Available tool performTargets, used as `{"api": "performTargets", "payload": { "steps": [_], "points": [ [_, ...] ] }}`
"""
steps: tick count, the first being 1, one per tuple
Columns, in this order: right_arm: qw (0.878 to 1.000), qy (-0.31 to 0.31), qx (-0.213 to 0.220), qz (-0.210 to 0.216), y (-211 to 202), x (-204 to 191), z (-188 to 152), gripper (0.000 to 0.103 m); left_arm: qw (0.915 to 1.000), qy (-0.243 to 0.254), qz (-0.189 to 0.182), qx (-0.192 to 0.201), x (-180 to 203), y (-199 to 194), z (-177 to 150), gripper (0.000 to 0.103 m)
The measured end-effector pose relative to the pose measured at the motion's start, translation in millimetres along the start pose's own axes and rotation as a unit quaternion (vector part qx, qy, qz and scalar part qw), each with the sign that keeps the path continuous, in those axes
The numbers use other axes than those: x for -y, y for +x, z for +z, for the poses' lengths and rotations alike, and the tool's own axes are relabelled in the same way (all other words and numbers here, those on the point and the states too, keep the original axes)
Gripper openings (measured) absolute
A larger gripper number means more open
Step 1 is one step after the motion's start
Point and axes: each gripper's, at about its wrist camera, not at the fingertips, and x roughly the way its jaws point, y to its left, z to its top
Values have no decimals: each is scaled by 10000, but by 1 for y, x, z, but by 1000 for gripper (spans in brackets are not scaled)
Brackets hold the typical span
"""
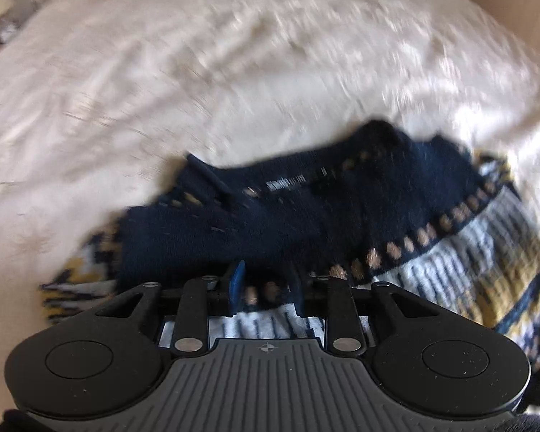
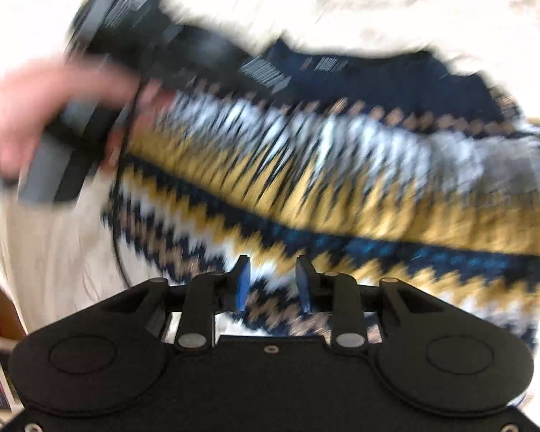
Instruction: Fold small clothes
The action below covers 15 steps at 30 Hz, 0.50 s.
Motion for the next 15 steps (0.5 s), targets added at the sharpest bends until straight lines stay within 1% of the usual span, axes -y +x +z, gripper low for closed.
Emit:
{"api": "performTargets", "payload": {
  "steps": [1,2,4,5,7,9,11,12,15],
  "points": [
    [9999,96,135,-27,-9,6,2,54,9999,-102,-15,114,-1,-9,-3,26],
    [9996,161,239,-56,-16,12,4,58,9995,-225,-72,220,-2,-20,-9,27],
    [9993,205,292,-101,-23,21,7,58,9990,-361,-165,226,1,-31,-19,27],
    [9994,219,230,-137,-22,26,7,58,9988,-398,-246,152,4,-35,-29,27],
    [9992,331,49,-219,-14,36,6,58,9983,-371,-407,-166,12,-34,-46,27],
    [9976,596,-112,-324,-6,51,-2,57,9972,-396,-414,-486,18,-30,-66,27],
    [9938,946,-225,-535,-2,68,-9,56,9947,-549,-331,-799,17,-25,-83,27],
    [9913,1136,-234,-622,-2,77,-13,55,9933,-670,-309,-895,14,-23,-89,27],
    [9835,1652,-177,-722,-8,101,-19,46,9905,-985,-344,-894,5,-23,-96,27]
  ]
}}
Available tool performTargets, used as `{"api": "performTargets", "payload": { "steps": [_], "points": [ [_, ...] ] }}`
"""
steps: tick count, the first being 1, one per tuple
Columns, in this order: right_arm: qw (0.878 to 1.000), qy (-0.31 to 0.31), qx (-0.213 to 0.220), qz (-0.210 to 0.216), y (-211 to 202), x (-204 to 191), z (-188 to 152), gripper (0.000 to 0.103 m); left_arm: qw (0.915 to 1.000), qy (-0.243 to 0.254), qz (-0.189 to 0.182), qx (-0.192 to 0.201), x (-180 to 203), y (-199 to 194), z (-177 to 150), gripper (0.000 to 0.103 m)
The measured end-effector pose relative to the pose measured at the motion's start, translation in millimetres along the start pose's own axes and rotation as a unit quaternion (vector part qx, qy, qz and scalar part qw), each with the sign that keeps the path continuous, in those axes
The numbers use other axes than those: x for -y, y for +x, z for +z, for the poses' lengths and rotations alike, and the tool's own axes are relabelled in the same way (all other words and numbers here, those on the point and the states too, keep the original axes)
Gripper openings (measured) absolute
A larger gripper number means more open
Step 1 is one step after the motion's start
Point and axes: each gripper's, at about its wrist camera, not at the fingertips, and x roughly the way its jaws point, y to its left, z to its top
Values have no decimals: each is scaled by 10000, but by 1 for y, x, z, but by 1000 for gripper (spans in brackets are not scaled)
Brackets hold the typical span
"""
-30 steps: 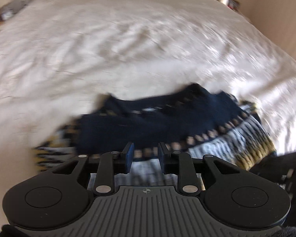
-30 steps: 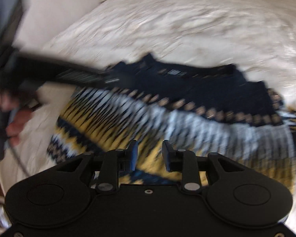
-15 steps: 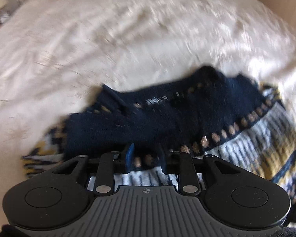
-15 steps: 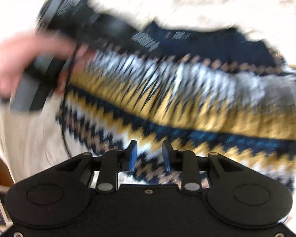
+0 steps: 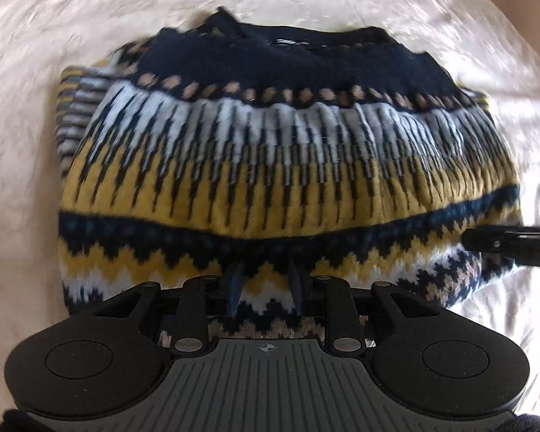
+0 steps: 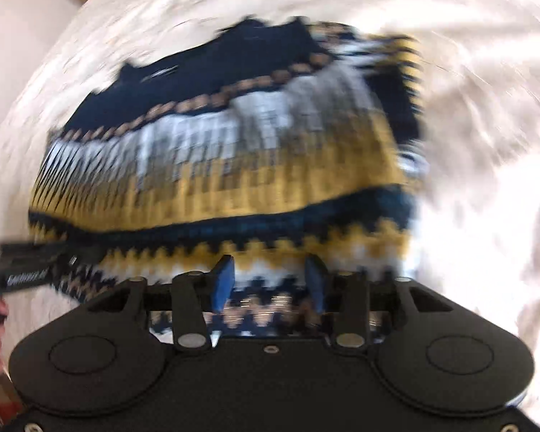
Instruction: Fold small clothes
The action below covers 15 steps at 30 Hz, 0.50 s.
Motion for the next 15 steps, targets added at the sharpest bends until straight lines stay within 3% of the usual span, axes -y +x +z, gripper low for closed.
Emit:
{"api": "performTargets", "payload": {
  "steps": [15],
  "points": [
    [9989,68,144,-431,-19,12,-6,47,9990,271,325,-117,9,-2,4,27]
  ]
}}
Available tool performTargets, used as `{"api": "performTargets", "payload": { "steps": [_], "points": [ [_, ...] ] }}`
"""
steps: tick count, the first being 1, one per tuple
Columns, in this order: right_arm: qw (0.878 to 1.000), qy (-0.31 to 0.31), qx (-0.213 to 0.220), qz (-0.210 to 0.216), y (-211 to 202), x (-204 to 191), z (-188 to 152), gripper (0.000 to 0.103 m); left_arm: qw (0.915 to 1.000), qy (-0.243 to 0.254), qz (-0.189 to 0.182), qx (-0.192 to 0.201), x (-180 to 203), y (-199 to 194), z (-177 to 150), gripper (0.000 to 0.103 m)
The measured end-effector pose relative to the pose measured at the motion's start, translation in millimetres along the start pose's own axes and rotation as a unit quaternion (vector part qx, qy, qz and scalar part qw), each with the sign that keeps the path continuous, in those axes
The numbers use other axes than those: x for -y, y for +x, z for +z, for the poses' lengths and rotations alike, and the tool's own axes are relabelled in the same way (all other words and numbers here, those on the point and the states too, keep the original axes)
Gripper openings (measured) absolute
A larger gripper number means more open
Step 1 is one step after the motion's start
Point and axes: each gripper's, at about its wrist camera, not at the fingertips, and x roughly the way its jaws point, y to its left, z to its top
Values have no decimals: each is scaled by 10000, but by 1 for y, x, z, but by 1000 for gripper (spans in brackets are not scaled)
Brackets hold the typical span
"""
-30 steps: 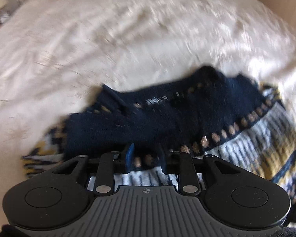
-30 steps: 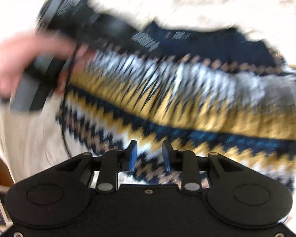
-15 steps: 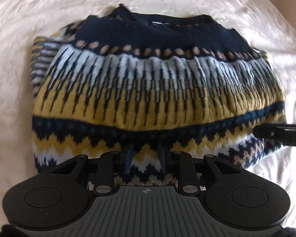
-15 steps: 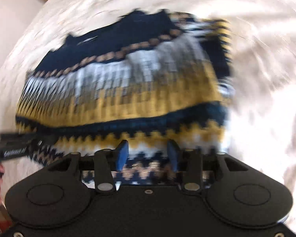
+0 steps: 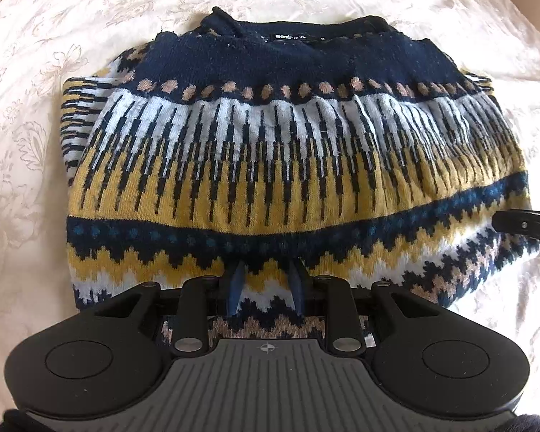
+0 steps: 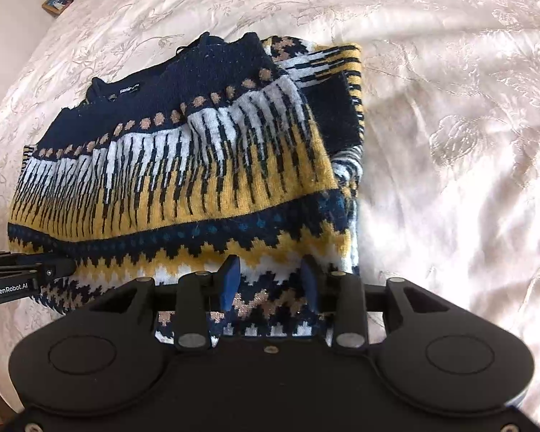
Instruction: Fold small clothes
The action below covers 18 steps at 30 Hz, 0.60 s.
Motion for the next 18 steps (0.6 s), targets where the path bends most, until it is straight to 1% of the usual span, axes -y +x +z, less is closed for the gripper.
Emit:
{"api": "performTargets", "payload": {
  "steps": [3,5,9,11,15,17,18],
  "points": [
    [10000,-20,31,-38,-5,2,0,48,10000,6,19,4,1,1,1,27],
    [10000,1,71,-37,-10,5,1,51,10000,4,37,14,2,1,0,27],
    [9998,51,190,21,-24,14,5,52,10000,-74,64,12,2,1,-1,27],
    [9996,70,265,60,-30,20,9,60,9999,-143,90,-1,2,1,-1,27],
    [9990,139,389,184,-36,32,22,61,9996,-250,131,-7,4,-5,-2,28],
    [9984,238,419,294,-36,42,30,67,9995,-287,150,66,8,-11,-5,28],
    [9980,287,437,346,-36,45,33,68,9993,-295,180,124,11,-15,-8,30]
  ]
}}
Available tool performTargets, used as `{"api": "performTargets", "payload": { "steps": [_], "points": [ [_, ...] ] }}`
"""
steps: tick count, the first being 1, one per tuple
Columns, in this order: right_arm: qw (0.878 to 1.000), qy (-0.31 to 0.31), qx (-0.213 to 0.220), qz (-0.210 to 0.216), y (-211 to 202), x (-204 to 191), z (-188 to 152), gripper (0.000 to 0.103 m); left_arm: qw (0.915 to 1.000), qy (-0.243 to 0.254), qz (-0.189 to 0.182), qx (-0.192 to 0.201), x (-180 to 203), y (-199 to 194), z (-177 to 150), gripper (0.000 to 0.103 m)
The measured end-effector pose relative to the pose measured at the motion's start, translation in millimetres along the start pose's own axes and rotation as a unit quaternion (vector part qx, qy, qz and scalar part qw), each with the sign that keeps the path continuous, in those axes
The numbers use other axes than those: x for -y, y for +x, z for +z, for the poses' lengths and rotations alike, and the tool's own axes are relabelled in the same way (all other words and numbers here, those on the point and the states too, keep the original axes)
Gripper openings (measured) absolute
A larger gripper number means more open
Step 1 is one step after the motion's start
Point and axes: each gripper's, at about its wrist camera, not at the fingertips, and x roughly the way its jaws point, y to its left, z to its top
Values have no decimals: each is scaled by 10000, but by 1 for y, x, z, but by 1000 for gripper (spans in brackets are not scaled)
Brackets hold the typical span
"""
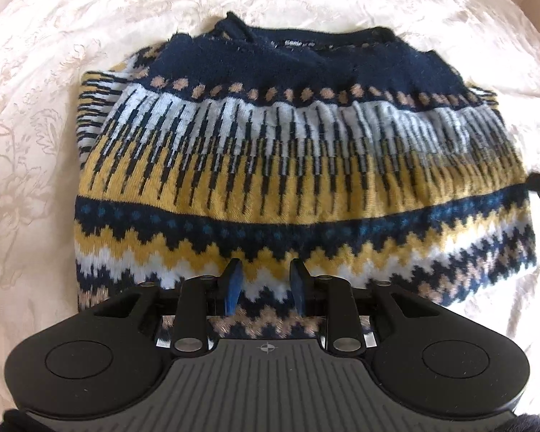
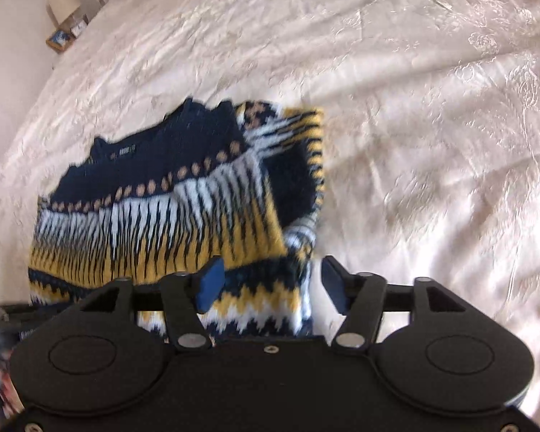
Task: Fold small clothes
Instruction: 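Grasp the folded sweater's edge with the right gripper while the left gripper grasps it too, lifting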
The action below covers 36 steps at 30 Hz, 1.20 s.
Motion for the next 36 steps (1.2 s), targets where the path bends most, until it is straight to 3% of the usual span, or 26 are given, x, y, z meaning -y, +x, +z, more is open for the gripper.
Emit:
{"api": "performTargets", "payload": {
  "steps": [5,11,15,21,32,36],
  "points": [
    [9994,155,5,297,6,22,22,80,9987,324,164,344,38,-17,-25,44],
    [9972,140,-61,728,19,42,48,93,9941,861,143,648,105,-21,-52,51],
    [9941,61,-417,1004,38,51,60,94,9849,1407,271,970,152,-18,-61,51],
    [9886,26,-723,1320,60,60,67,96,9679,2212,498,1086,208,1,-67,51],
    [9755,436,-862,1976,90,71,77,100,9420,2934,1089,1209,247,27,-59,51],
    [9727,391,-893,2105,100,63,85,100,9369,3003,1255,1274,259,34,-53,51]
  ]
}}
